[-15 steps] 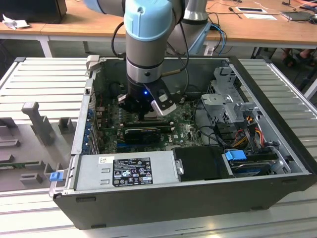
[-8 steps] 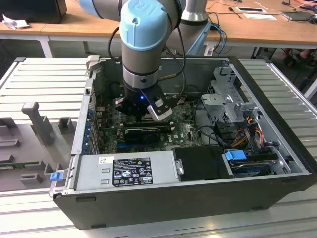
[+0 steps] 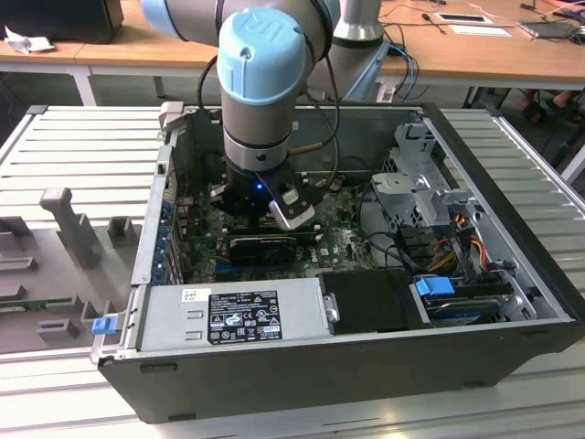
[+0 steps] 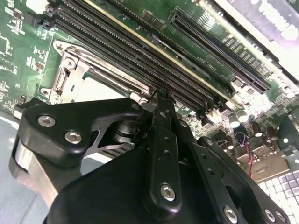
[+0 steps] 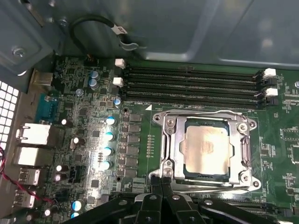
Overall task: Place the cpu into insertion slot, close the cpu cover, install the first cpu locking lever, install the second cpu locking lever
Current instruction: 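Install the second cpu locking lever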
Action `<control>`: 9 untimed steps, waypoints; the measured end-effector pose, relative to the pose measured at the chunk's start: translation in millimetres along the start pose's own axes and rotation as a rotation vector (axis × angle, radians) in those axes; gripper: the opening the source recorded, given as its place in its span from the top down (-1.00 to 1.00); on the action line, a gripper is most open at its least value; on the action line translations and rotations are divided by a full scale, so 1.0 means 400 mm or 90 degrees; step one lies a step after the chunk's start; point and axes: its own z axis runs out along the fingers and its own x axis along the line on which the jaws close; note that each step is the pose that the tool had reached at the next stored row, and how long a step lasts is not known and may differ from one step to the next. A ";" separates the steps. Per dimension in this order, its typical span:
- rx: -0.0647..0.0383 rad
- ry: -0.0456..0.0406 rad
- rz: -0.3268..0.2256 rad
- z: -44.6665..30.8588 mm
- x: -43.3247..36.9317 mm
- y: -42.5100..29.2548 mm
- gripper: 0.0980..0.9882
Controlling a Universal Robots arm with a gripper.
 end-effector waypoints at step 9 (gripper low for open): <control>-0.032 -0.0021 -0.001 0.017 0.009 -0.007 0.99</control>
